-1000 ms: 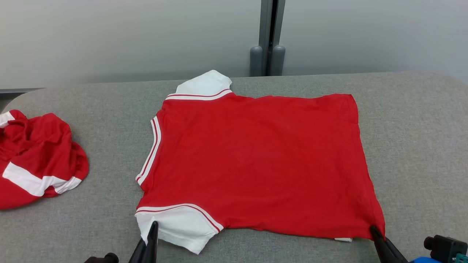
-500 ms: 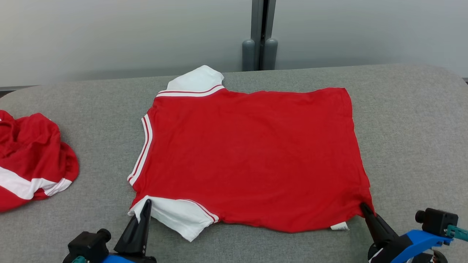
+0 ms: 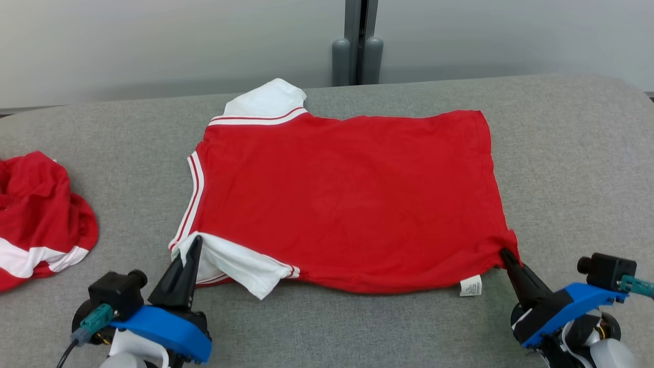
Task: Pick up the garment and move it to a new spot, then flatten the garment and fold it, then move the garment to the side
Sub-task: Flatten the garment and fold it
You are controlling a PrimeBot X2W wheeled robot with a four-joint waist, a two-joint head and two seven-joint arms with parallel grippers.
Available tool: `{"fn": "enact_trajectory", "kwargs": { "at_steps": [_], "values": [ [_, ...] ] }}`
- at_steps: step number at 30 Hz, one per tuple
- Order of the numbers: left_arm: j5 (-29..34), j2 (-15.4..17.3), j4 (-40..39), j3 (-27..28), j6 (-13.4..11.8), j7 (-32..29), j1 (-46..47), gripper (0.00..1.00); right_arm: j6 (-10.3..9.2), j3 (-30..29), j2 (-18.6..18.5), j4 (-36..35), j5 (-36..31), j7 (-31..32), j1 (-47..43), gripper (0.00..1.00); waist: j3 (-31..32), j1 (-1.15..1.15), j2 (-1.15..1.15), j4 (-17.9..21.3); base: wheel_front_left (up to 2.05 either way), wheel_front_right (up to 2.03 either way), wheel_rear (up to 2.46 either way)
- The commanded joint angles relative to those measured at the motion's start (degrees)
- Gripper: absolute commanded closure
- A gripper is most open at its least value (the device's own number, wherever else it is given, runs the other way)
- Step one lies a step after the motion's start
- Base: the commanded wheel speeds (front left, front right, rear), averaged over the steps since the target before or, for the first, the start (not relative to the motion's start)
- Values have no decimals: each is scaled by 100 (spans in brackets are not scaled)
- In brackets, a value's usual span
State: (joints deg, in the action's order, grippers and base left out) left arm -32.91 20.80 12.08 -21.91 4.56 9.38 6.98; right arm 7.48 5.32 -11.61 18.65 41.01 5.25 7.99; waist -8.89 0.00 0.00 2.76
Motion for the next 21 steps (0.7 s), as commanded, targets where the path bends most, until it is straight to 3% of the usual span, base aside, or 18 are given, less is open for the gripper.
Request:
{"fn": "enact_trajectory", "kwargs": {
  "at_steps": [1, 21],
  "values": [
    [29, 28, 70, -15, 24, -2, 152, 100, 2, 8, -2, 43, -5, 1, 132, 100, -27, 0, 0, 1, 0, 0, 0],
    [-95, 55, 1598, -393, 286, 241, 1732, 100, 2, 316, -108, 966, -62, -232, 1382, 100, -539, 0, 0, 94, 0, 0, 0]
  ]
}}
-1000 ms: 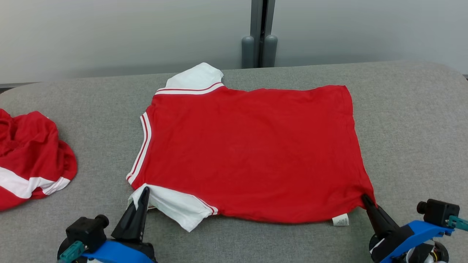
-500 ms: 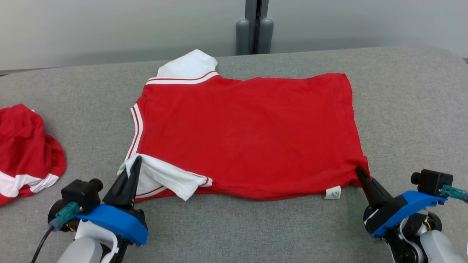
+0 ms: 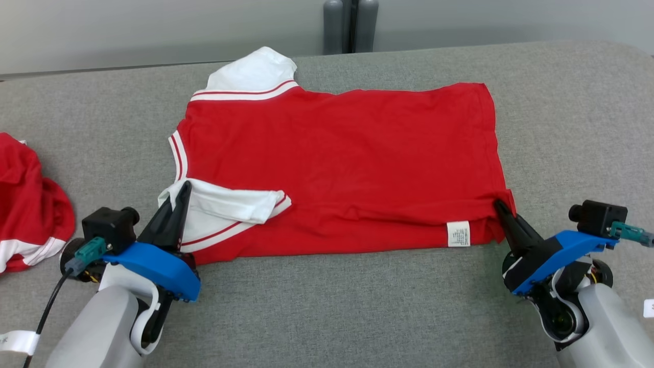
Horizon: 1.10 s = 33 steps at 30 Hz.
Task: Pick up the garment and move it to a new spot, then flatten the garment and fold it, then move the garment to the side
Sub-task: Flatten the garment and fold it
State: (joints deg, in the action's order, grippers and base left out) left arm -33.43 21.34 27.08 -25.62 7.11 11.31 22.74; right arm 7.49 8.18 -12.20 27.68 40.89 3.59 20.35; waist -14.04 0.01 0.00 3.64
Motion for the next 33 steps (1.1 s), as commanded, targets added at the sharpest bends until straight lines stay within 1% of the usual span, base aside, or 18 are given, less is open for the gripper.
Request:
{"fn": "enact_trajectory", "kwargs": {
  "at_steps": [1, 2, 3, 4, 5, 6, 11, 19, 23, 27, 33],
  "values": [
    [-64, 6, 180, -32, 37, 69, 233, 100, 1, 54, -58, 122, -72, -106, 199, 100, -40, -1, 0, 10, 0, 0, 0],
    [-79, -15, 244, -61, 40, 100, 288, 100, 1, 81, -59, 181, -77, -137, 247, 100, -53, -1, 0, 11, 0, 0, 0],
    [-79, -51, 337, -107, 39, 100, 326, 100, 1, 97, -54, 244, -84, -186, 294, 82, -64, -1, 0, 11, 0, 0, 0],
    [-79, -51, 337, -107, 39, 100, 326, 100, 1, 97, -54, 244, -84, -186, 294, 82, -64, -1, 0, 11, 0, 0, 0],
    [-45, -72, 482, -182, 43, 149, 424, 67, 1, 144, -46, 344, -99, -263, 363, 0, -78, -1, 0, 10, 0, 0, 0],
    [-40, -78, 552, -195, 45, 168, 471, 0, 1, 166, -42, 384, -98, -311, 389, 0, -79, -1, 0, 10, 0, 0, 0],
    [-81, -138, 811, -131, 36, 326, 504, 0, 1, 228, -138, 535, -91, -592, 345, 0, -7, -1, 0, -30, 0, 0, 0],
    [-31, -207, 843, 37, 29, 392, 60, 0, 1, 303, -363, 574, -192, -859, 3, 0, 190, -1, 0, -104, 0, 0, 0],
    [16, -248, 680, 234, -58, 391, -332, 0, 1, 282, -432, 604, -210, -876, -174, 0, 271, -1, 0, -128, 0, 0, 0],
    [45, -260, 667, 354, -72, 392, -650, 0, 1, 265, -439, 686, -307, -841, -209, 0, 302, -1, 0, -151, 0, 0, 0],
    [91, -311, 837, 289, -50, 394, -829, 0, 1, 344, -391, 860, -522, -777, -43, 0, 264, -1, 0, -195, 0, 0, 0]
  ]
}}
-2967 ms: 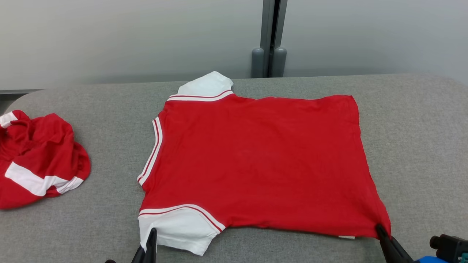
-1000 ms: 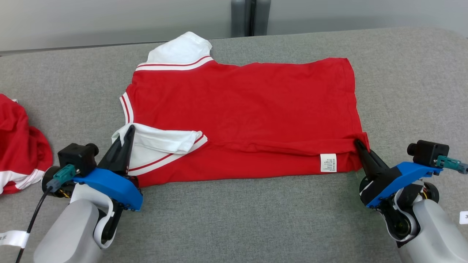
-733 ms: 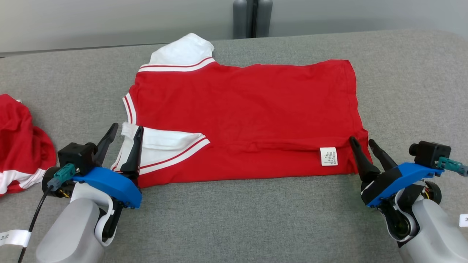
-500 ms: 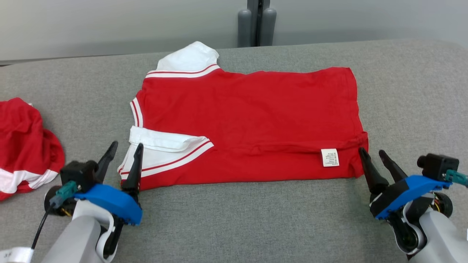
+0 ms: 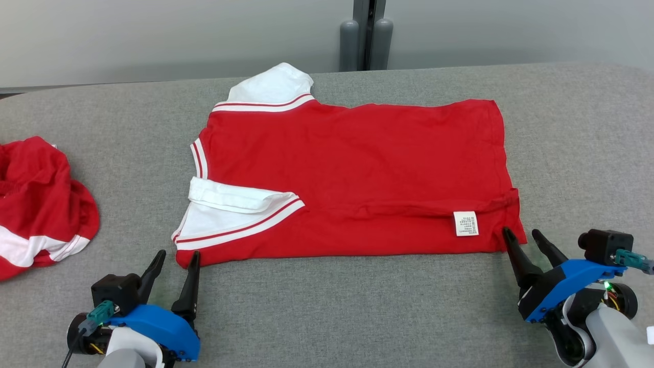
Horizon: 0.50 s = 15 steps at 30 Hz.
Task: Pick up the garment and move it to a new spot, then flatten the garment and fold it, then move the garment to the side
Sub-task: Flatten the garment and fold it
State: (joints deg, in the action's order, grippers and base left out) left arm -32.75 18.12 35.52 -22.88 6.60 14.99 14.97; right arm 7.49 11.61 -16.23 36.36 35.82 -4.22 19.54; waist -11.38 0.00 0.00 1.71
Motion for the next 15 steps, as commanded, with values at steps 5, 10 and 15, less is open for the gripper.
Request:
{"fn": "enact_trajectory", "kwargs": {
  "at_steps": [5, 10, 15],
  "values": [
    [-42, -44, 250, -62, 47, 25, 90, 0, 1, 64, 51, 197, -148, 13, 189, 0, -49, 0, 0, -36, 0, 0, 0],
    [-94, -142, 507, -132, 65, 25, 267, 0, 1, 131, 72, 402, -276, -28, 340, 0, -96, 0, 0, -55, 0, 0, 0],
    [-210, -239, 722, -233, 95, 19, 461, 100, 1, 155, 61, 551, -266, -111, 387, 100, -108, 0, 0, -86, 0, 0, 0]
  ]
}}
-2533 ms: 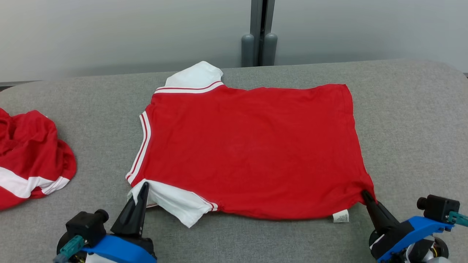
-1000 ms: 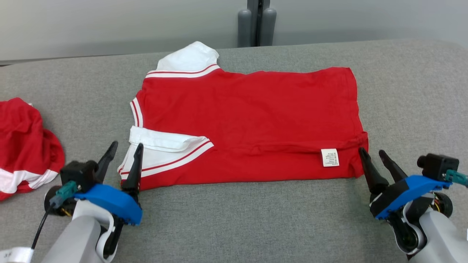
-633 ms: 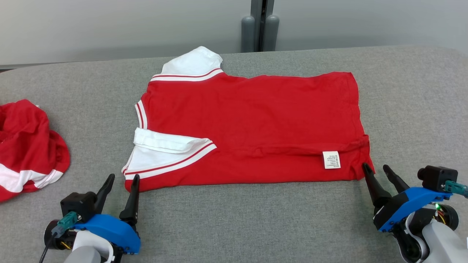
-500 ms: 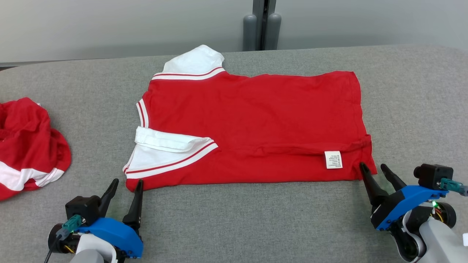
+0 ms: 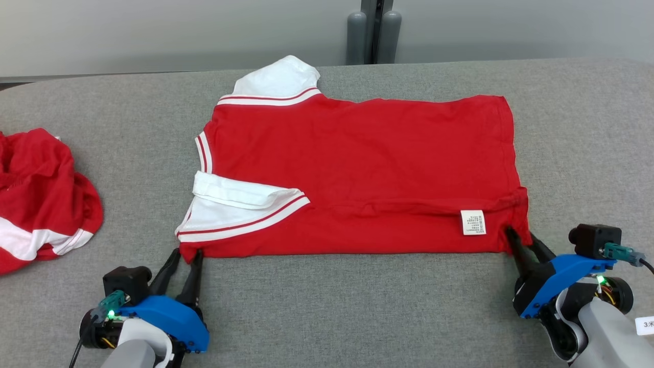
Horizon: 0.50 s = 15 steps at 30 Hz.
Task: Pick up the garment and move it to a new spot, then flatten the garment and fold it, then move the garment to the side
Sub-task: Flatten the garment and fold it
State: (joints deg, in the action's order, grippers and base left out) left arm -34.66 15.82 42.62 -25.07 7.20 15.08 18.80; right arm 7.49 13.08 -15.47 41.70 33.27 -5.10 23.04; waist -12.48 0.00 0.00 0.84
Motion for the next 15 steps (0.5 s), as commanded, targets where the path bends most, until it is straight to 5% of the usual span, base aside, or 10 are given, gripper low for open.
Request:
{"fn": "enact_trajectory", "kwargs": {
  "at_steps": [1, 15],
  "values": [
    [-42, -18, 19, 9, 33, 11, 98, 100, 1, -9, -36, 38, 9, -50, 39, 100, 9, 0, 0, -1, 0, 0, 0],
    [-52, -1, -628, 464, 30, 12, -652, 100, 1, 39, -50, -157, 451, -271, -559, 100, 529, 0, 0, -8, 0, 0, 0]
  ]
}}
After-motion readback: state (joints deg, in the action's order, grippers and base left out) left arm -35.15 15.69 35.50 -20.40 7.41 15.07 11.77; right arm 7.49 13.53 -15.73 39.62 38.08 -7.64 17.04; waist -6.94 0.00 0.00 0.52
